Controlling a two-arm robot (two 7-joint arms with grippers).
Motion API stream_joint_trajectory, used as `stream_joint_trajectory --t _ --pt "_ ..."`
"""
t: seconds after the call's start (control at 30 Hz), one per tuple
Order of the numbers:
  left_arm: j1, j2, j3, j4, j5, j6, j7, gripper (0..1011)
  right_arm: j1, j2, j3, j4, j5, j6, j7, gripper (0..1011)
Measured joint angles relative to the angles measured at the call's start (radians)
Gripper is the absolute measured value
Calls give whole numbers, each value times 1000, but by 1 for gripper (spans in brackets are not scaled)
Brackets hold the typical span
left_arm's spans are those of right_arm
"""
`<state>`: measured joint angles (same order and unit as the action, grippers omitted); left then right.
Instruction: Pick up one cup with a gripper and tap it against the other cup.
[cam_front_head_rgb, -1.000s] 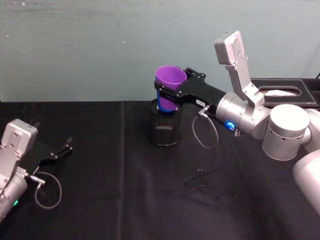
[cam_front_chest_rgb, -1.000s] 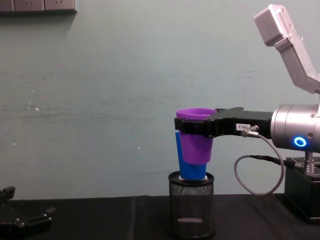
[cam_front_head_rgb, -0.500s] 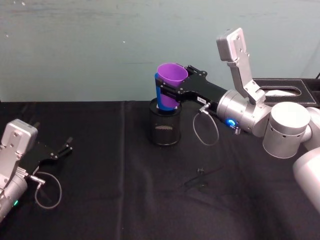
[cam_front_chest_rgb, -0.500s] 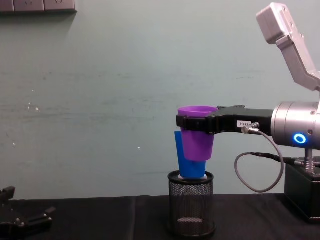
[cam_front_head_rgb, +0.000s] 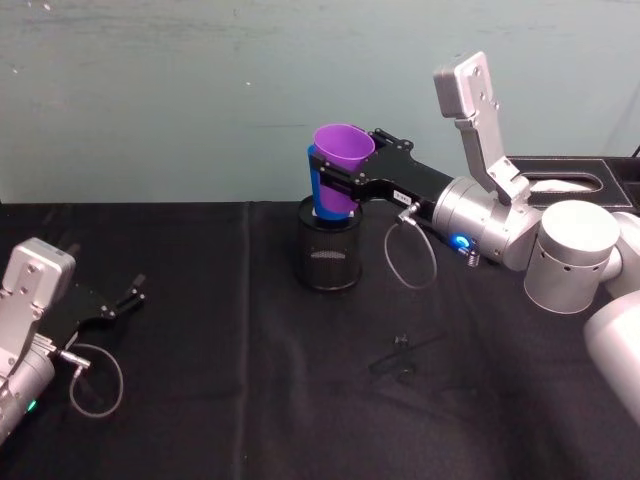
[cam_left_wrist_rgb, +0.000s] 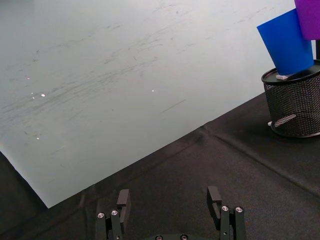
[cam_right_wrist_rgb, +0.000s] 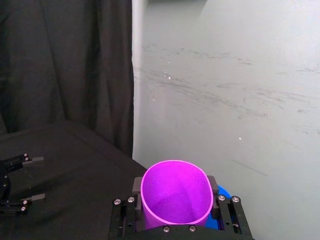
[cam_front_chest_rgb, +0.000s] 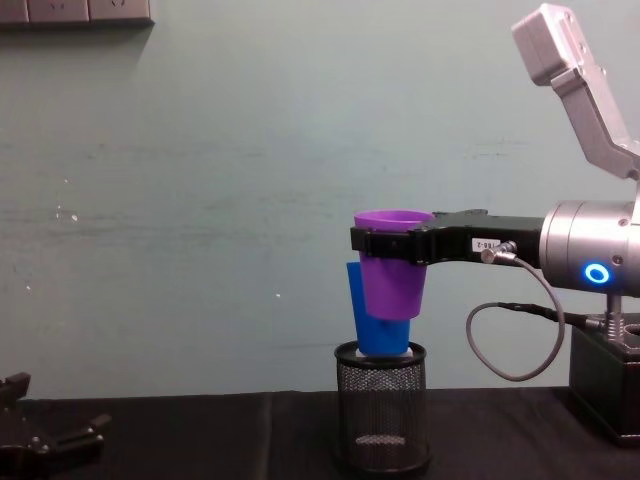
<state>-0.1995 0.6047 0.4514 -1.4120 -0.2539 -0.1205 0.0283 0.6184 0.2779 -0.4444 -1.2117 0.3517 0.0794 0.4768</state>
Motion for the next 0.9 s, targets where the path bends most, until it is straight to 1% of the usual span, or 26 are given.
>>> stream_joint_trajectory --t 0.9 --pt "0 0 0 0 0 0 0 1000 -3 2 -1 -3 -2 -1 0 736"
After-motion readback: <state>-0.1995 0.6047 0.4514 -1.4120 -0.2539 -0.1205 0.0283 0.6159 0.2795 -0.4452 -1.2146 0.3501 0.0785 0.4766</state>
